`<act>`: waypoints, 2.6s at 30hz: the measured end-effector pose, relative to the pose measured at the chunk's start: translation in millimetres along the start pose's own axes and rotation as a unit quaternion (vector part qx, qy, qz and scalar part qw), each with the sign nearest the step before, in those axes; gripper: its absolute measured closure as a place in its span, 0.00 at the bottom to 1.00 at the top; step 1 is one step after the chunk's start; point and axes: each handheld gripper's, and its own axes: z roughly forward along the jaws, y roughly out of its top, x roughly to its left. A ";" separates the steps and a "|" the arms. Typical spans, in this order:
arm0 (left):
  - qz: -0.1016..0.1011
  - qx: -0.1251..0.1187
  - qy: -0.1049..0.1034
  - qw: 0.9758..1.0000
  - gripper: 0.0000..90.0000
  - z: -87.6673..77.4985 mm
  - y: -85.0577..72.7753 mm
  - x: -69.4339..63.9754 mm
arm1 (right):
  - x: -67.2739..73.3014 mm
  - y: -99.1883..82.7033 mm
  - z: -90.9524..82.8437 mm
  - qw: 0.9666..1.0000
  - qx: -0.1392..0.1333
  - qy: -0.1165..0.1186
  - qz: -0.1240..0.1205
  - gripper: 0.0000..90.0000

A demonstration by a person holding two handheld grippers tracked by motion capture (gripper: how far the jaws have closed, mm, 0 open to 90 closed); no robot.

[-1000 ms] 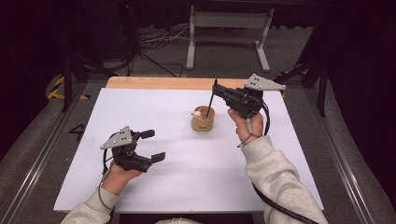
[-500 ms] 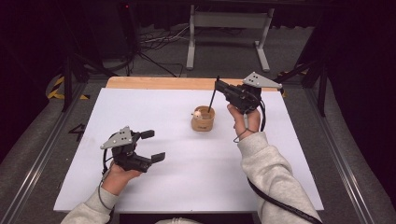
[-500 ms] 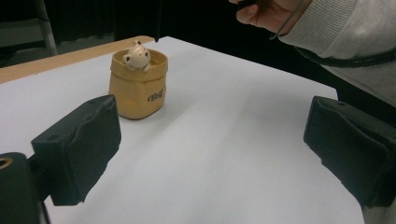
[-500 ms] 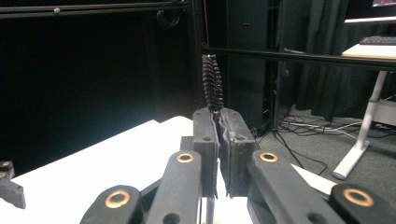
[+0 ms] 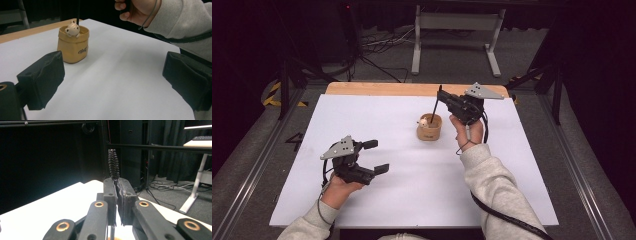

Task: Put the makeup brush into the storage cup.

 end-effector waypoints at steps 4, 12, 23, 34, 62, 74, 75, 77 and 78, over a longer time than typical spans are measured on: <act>0.003 0.000 0.000 1.000 0.05 -0.3 0.3 0.5 | -0.1 -3.9 2.5 1.000 0.005 0.000 0.001 0.95; 0.003 0.001 -0.003 1.000 0.05 0.3 0.5 -0.1 | -0.1 -12.0 6.9 1.000 0.014 -0.002 0.005 0.95; 0.005 0.001 -0.004 1.000 0.05 0.3 1.0 -0.4 | 1.7 -20.3 12.0 1.000 0.029 -0.003 0.005 0.94; 0.004 0.001 -0.006 1.000 0.05 1.5 1.4 -0.9 | -5.0 -18.8 4.1 1.000 0.011 0.003 0.018 0.44; -0.001 -0.012 0.003 1.000 0.05 -19.2 -0.2 -2.4 | 10.0 -1.5 -82.8 0.999 0.008 0.024 -0.042 0.00; -0.012 -0.021 0.008 1.000 0.05 -35.2 -5.1 -3.0 | 12.0 -16.2 -118.6 0.998 0.019 0.027 -0.055 0.00; -0.011 -0.022 0.008 1.000 0.05 -36.3 -5.5 -2.8 | 11.8 -18.4 -121.0 0.998 0.020 0.025 -0.058 0.00; -0.015 -0.023 0.010 1.000 0.05 -38.4 -6.4 -3.2 | 11.7 -23.7 -125.5 0.998 0.021 0.022 -0.061 0.00; -0.015 -0.022 0.009 1.000 0.05 -39.6 -6.8 -3.1 | 11.8 -26.7 -127.6 0.998 0.021 0.022 -0.061 0.00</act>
